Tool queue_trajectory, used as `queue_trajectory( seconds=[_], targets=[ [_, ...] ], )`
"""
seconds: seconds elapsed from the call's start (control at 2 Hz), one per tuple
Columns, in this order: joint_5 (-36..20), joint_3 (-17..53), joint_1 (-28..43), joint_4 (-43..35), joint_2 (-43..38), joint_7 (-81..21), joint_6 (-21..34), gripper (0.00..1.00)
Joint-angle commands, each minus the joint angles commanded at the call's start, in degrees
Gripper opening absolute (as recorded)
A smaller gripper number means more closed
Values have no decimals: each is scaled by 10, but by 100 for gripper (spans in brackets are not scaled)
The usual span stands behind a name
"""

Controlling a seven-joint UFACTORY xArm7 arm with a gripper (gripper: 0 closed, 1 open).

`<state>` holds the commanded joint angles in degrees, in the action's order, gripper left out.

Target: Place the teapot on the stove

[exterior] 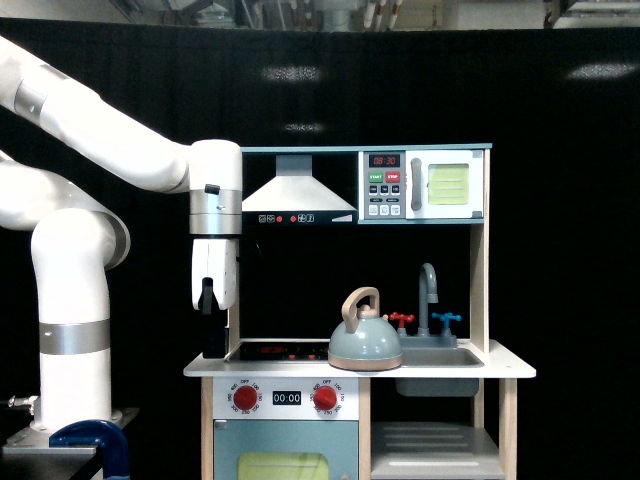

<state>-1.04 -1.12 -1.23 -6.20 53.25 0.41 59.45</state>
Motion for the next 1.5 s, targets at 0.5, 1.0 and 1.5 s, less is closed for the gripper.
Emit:
queue_trajectory(
  seconds=[0.5, 1.0, 1.5],
  targets=[
    [8, 15, 16, -8, -52, -50, -44, 100],
    [-14, 146, 172, -77, -124, -366, -215, 100],
    [-131, 357, 360, -203, -283, -701, -227, 100]
  ],
)
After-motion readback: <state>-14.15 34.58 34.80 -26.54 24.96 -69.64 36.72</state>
